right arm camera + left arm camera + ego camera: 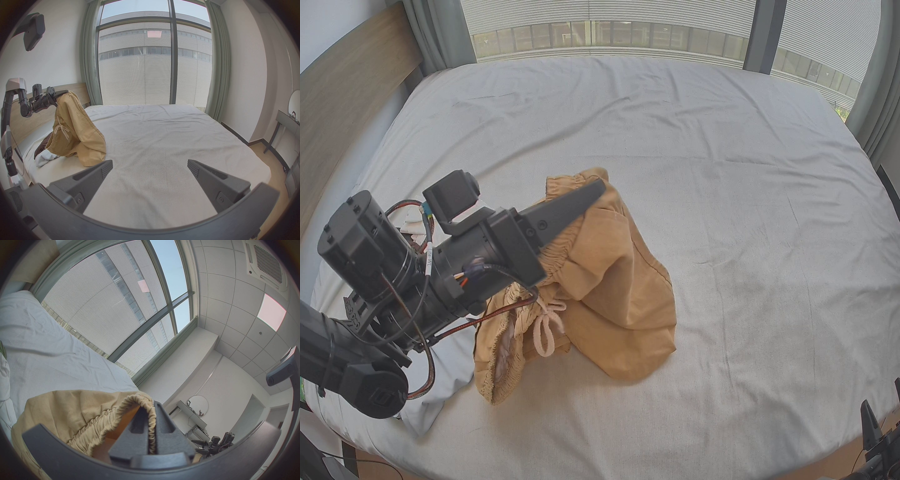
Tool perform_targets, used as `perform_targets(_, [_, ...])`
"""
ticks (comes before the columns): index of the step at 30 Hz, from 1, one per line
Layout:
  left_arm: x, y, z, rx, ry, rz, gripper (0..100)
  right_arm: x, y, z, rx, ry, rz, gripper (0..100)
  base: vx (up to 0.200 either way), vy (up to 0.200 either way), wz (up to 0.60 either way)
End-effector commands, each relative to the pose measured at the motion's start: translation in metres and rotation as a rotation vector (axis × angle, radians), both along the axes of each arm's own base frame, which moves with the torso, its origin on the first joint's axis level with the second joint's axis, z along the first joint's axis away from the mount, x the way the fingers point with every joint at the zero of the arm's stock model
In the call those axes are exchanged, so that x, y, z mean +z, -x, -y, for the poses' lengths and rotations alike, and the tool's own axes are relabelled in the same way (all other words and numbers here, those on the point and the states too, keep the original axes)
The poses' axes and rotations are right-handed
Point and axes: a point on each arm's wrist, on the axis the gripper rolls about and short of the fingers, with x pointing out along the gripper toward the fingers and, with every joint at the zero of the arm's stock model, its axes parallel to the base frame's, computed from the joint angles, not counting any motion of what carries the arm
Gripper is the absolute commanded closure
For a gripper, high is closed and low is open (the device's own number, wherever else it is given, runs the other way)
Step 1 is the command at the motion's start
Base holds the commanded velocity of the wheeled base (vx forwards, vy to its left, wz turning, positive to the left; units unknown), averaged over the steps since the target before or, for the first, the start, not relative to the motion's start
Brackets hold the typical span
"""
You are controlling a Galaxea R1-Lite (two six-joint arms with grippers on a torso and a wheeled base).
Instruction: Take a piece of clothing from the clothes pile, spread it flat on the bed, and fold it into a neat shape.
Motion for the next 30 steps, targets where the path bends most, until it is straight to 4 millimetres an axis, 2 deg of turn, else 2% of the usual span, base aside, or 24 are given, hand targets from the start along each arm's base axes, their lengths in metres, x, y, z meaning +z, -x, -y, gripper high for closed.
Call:
perform_targets(1, [-0.002,-0.002,0.003,-0.002,-0.002,0.000,100,-0.005,0.000,0.000,-0.001,0.001,-0.001,0,0.000,0.000,0.00])
perform_targets(5, [0.011,-0.003,0.006,-0.007,0.040,0.052,100,-0.005,0.000,0.000,-0.003,-0.002,-0.001,0,0.000,0.000,0.00])
perform_targets(14, [0.003,-0.003,0.006,-0.005,0.033,0.038,100,-0.003,0.000,0.000,-0.001,-0.004,0.021,0,0.000,0.000,0.00])
perform_targets(15, [0.003,-0.003,0.005,-0.003,0.033,0.038,100,0.004,0.001,0.000,0.003,0.006,0.074,0,0.000,0.000,0.00])
perform_targets(17, [0.002,-0.003,0.004,0.000,0.030,0.034,100,0.029,0.006,0.000,-0.005,0.009,0.226,0,0.000,0.000,0.00])
perform_targets(20, [0.002,-0.003,0.004,0.000,0.029,0.036,100,0.058,0.002,0.000,0.015,0.008,0.219,0,0.000,0.000,0.00])
perform_targets(21, [0.002,-0.003,0.004,0.000,0.029,0.036,100,0.062,0.000,0.000,0.029,0.005,0.205,0,0.000,0.000,0.00])
perform_targets(26, [0.007,-0.003,0.004,0.003,0.040,0.050,100,0.103,-0.041,-0.005,0.278,-0.110,0.000,0,0.000,0.000,0.00])
perform_targets(30, [0.007,-0.004,0.003,0.008,0.040,0.051,100,0.135,-0.079,-0.025,0.572,-0.273,-0.160,0,0.000,0.000,0.00])
